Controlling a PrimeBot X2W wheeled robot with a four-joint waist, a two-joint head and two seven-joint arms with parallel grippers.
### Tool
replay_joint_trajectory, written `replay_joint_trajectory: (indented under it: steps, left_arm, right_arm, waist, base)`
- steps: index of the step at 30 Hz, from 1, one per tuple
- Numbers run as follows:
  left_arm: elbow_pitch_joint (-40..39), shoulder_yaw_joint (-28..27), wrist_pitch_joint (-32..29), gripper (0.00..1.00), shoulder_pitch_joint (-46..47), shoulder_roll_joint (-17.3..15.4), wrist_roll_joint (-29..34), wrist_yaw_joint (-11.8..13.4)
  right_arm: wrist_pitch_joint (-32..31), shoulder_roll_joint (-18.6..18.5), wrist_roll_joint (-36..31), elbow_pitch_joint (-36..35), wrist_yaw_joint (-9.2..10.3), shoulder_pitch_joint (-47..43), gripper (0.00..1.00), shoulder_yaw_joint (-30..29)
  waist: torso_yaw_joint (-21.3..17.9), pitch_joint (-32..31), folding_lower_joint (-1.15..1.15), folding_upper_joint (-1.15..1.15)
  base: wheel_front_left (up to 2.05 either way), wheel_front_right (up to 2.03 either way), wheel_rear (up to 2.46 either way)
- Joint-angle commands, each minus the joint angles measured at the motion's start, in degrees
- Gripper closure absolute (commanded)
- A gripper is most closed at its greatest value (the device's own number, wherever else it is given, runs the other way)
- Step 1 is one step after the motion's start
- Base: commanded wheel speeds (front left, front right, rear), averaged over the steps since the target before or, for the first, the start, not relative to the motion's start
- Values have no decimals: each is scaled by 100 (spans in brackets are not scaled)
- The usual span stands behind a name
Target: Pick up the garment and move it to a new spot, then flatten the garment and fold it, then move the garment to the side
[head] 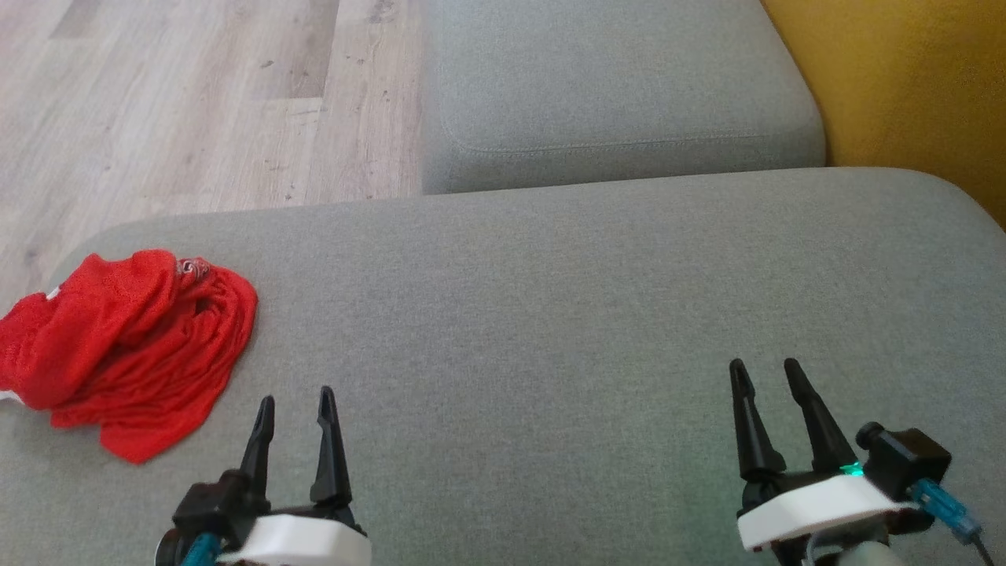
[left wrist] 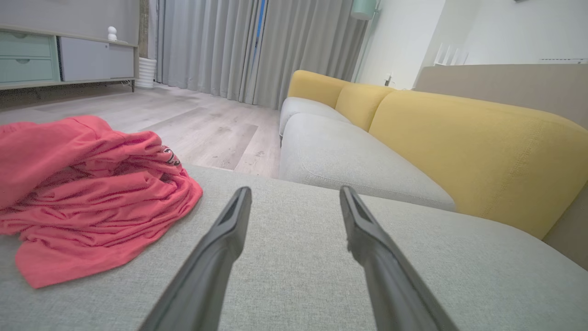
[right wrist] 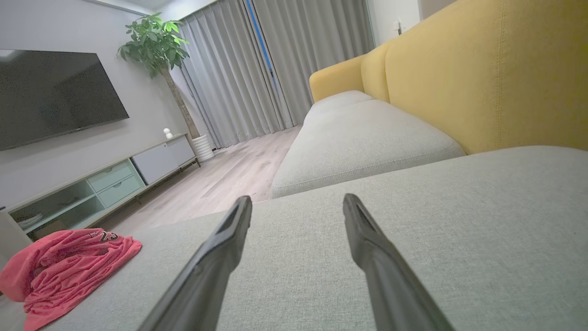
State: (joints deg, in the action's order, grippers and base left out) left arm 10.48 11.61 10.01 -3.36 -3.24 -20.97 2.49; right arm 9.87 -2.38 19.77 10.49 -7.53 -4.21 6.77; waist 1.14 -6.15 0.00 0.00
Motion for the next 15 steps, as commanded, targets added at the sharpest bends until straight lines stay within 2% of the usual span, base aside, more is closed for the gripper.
replay_joint_trajectory:
  steps: [1, 15]
  left_arm:
    - [-194, -79, 84, 0, 193, -61, 148, 21]
    - [-37, -45, 339, 0, 139, -25, 1083, -63]
  right_arm:
    - [101, -43, -155, -187, 3, 210, 0, 105]
    - [354, -47, -1047, 142, 4, 119, 0, 230]
  waist:
    - [-3, -7, 0, 0]
    - [37, -120, 0, 0]
  base:
    - [0, 0, 0]
    - [0, 0, 0]
